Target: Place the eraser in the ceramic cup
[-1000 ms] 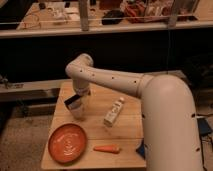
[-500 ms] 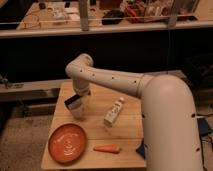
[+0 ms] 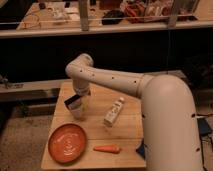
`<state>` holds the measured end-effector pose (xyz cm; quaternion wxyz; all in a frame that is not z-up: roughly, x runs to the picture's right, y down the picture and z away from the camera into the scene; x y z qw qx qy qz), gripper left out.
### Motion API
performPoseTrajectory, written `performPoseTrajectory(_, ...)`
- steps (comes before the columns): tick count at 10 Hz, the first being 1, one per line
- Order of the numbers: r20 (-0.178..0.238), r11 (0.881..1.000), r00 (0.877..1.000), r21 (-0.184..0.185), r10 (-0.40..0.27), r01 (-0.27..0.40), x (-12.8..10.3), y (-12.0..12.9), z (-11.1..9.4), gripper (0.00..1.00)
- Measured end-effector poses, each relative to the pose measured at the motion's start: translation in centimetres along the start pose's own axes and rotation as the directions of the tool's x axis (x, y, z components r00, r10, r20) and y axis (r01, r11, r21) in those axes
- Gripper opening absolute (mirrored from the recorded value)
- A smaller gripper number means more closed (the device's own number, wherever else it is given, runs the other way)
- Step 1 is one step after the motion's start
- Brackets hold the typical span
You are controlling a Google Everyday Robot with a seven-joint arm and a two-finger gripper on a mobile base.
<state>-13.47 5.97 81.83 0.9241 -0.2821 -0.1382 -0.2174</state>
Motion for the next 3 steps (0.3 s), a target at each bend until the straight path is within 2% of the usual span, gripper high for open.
performPoseTrajectory(3, -0.001, 1.000, 1.000, 0.002, 0.000, 0.000, 0.00, -0.05, -0.12, 0.80)
